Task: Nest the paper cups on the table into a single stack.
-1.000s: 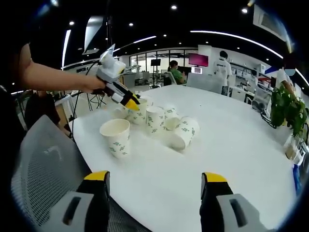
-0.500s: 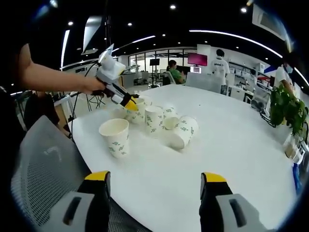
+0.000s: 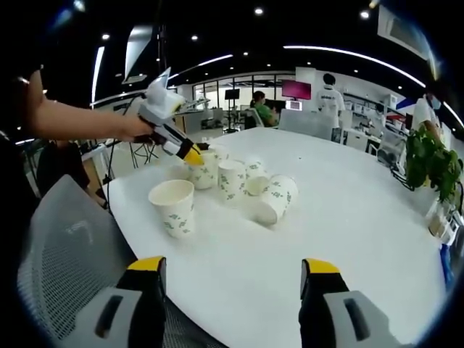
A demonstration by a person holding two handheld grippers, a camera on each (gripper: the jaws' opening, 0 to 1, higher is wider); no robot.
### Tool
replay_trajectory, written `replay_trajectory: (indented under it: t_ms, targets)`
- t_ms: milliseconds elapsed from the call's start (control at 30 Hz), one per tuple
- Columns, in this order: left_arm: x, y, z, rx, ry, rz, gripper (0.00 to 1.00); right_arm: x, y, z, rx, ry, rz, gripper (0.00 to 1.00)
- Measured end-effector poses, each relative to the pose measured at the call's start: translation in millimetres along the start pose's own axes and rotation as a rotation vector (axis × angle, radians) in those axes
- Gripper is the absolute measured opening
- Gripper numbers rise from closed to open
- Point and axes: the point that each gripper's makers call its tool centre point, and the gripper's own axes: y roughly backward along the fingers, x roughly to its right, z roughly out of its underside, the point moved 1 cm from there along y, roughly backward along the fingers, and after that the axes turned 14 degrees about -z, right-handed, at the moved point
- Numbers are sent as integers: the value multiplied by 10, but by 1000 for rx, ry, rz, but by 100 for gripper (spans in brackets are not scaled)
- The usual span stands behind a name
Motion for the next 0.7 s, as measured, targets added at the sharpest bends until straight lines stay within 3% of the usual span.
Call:
replay_trajectory:
  t_ms: [700]
  targets:
    - [64,384,-69,8,1,22,0,-13,4,-24,10,14,-3,76]
